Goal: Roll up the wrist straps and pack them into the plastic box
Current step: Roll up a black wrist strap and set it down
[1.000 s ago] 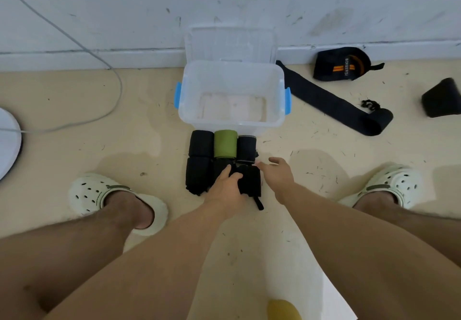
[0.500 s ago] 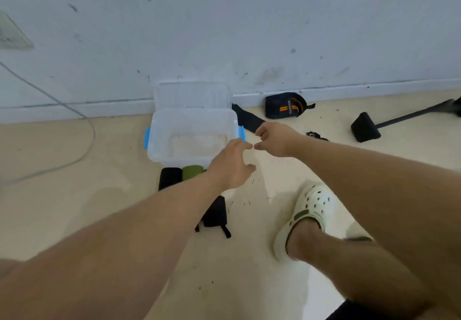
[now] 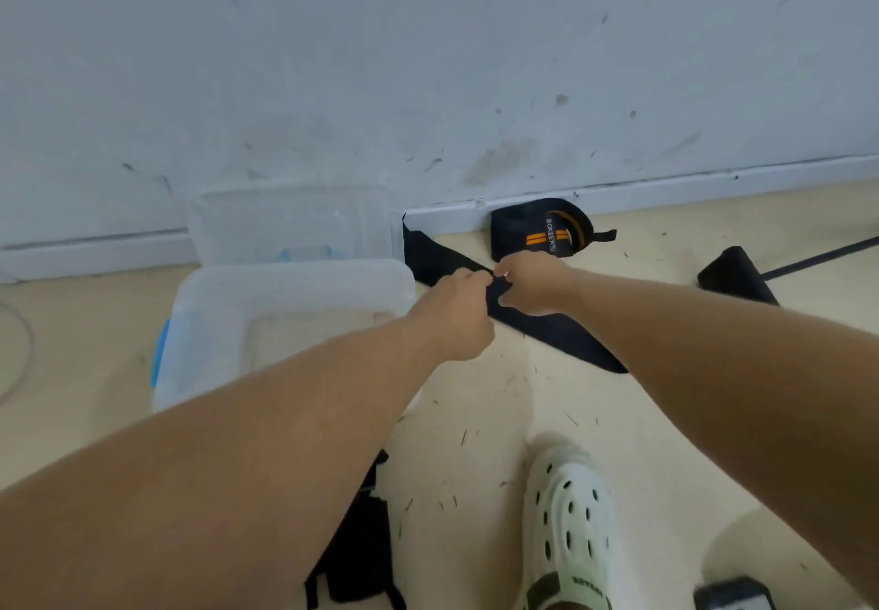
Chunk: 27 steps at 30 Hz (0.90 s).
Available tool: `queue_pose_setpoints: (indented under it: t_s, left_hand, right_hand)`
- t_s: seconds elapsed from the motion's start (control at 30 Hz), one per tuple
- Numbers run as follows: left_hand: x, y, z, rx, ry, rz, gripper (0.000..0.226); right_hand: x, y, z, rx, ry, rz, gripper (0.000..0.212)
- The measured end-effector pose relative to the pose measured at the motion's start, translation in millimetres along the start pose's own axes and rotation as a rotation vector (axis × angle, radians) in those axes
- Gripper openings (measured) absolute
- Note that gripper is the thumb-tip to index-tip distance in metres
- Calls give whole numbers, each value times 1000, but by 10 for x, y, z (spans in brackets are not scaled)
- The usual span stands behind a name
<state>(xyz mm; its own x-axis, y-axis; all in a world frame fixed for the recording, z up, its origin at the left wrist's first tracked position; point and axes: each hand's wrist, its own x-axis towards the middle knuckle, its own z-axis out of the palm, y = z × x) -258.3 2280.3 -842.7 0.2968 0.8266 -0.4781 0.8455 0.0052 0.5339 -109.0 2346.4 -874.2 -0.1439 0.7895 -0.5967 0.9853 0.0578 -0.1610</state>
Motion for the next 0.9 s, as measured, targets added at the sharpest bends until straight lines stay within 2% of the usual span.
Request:
queue_pose_setpoints:
  t_s: [0.1,0.17,0.3,0.43,0.53,0.6,0.7,0.83,0.9]
  left_hand:
    - [340,-100,91,-37,-2,-35,64]
    - [468,-97,100,-79,39,-46,59]
    - [576,-124,126,-113,92,-63,61]
    - [595,-224,94,-151,119,-79,62]
    - [582,-296,40,-201,173,-94,61]
    - [552,-312,28,-208,197,-69,60]
    - [489,-322,31,-206,195,-37,58]
    - [445,-364,50,-182,165,-10,55]
    - [442,-361,46,-200,161,-7,58]
  right_hand:
    - [408,76,266,107,23,69,66]
    - [593,121,461,178,43,91,65]
    - [583,86,771,99,84,144,86]
    - [661,47,787,105,223,187,114]
    - [854,25,588,97,414,214,134]
    - [1005,76,404,23,438,223,133]
    - [1097,141,263,-139,293,160,114]
    - [930,72,590,-408,314,21,104]
    - [843,39,822,-539,251,-64,90]
